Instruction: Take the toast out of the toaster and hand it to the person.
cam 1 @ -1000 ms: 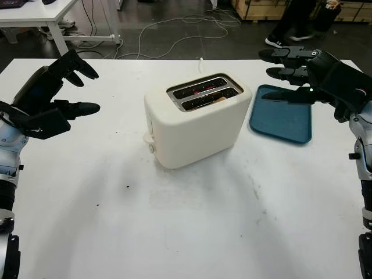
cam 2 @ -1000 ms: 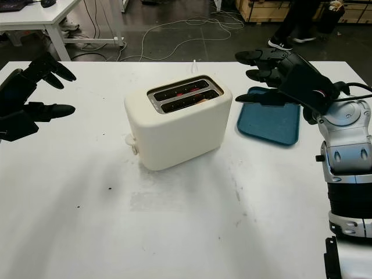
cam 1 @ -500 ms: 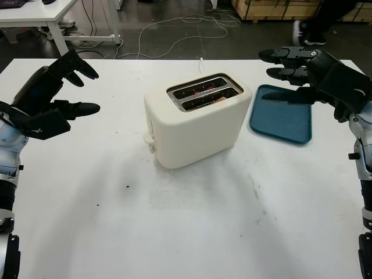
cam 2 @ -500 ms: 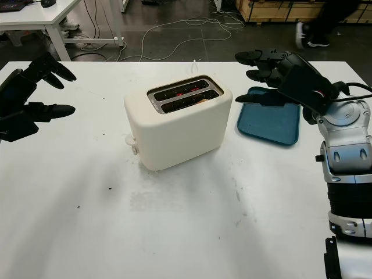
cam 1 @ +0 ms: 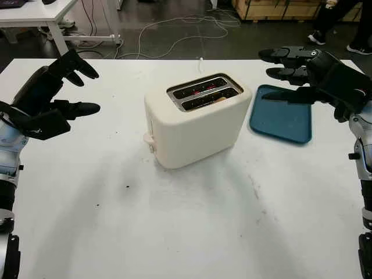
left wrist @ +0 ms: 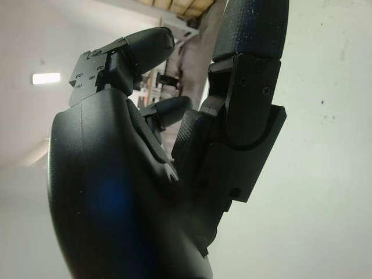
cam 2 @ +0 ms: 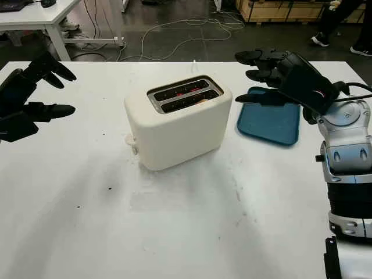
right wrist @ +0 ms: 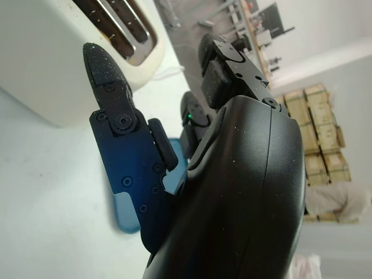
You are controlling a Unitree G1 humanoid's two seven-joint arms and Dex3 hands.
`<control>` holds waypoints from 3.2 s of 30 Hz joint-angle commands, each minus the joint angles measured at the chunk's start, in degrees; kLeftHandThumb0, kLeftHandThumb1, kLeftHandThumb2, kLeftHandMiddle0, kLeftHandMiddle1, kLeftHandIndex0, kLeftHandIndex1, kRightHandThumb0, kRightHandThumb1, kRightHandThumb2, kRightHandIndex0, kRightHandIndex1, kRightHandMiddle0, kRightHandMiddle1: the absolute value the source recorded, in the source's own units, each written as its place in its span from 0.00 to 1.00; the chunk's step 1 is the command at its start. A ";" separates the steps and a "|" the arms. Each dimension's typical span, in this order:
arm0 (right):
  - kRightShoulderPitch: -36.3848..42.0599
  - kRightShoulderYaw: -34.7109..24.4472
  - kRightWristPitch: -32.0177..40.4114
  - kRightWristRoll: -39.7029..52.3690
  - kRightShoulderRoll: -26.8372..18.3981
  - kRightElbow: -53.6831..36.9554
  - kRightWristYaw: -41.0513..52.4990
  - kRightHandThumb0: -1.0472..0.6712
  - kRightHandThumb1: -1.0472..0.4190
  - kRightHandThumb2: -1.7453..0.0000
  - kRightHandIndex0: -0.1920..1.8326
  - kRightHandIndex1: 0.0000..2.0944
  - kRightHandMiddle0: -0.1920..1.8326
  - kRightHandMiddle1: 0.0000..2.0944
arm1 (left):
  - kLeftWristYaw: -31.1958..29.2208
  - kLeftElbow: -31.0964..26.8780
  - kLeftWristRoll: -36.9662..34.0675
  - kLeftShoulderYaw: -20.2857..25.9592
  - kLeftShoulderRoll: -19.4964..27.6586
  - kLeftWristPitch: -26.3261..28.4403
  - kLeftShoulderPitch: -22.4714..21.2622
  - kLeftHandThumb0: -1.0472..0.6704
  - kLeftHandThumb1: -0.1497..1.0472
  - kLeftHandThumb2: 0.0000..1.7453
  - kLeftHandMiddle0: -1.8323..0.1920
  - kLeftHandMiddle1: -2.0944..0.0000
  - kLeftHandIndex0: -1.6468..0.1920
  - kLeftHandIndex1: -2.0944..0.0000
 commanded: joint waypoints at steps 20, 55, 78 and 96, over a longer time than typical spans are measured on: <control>-0.31 -0.29 0.52 0.84 0.23 -0.44 -0.38 0.30 0.19 1.00 0.31 0.00 0.31 0.00 | 0.24 -0.85 -0.34 0.40 0.51 0.26 -0.18 0.00 0.89 0.18 0.91 0.21 0.90 0.28; -1.17 0.24 -0.76 0.30 -0.12 0.03 0.01 0.32 0.19 1.00 0.32 0.00 0.32 0.00 | 0.26 -1.23 -0.21 0.38 0.53 0.94 -0.39 0.00 0.89 0.19 0.91 0.22 0.90 0.29; -1.09 0.30 -1.36 0.27 0.00 0.49 -0.09 0.31 0.19 1.00 0.31 0.00 0.32 0.00 | 0.43 -0.75 -0.41 0.47 0.43 0.03 -0.26 0.00 0.89 0.18 0.91 0.23 0.90 0.29; -1.00 0.38 -1.41 0.33 -0.08 0.73 -0.06 0.29 0.19 1.00 0.32 0.01 0.32 0.00 | 0.13 -0.14 -0.99 0.58 0.24 -0.45 -0.33 0.00 0.89 0.18 0.91 0.22 0.90 0.30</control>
